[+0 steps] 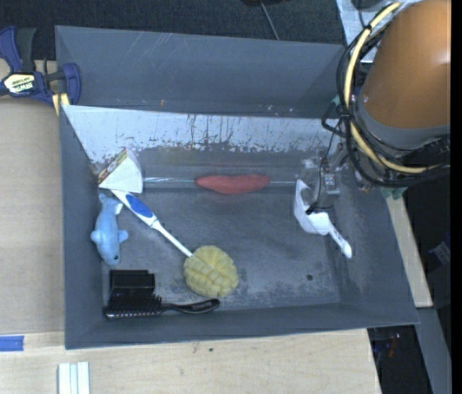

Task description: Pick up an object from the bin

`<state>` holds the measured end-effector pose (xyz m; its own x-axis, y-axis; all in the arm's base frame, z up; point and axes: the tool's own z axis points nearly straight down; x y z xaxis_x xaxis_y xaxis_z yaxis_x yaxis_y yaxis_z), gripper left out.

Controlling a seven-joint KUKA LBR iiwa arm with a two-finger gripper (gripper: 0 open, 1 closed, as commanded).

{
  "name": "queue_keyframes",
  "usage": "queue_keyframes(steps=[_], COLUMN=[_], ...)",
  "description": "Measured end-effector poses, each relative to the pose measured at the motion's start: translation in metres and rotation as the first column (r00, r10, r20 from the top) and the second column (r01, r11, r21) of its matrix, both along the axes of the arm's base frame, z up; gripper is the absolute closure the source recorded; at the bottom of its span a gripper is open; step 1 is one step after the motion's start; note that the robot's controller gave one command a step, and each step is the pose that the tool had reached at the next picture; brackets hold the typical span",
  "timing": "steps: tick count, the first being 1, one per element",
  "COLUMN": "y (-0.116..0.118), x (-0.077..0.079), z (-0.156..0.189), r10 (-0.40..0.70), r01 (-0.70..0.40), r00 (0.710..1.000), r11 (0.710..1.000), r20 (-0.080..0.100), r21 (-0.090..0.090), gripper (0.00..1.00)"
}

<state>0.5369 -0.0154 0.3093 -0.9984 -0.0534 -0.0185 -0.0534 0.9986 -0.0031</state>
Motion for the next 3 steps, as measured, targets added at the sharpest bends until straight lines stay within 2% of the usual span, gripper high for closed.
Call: queue_keyframes(steps=[1,2,3], y=[0.005,0.041,0.027], x=[-0.008,0.026,0.013], z=[-0.012,-0.004,-0.017], r10=[-0.009,-0.121,-0.441], r01=[0.009,0.121,0.441], r00=[1.0,0.993,0.897], r11=[1.0,0.993,0.897], r20=[-0.005,0.001,-0.004], r21=[0.0,0.004,0.006], gripper=[1.0,1.0,1.0])
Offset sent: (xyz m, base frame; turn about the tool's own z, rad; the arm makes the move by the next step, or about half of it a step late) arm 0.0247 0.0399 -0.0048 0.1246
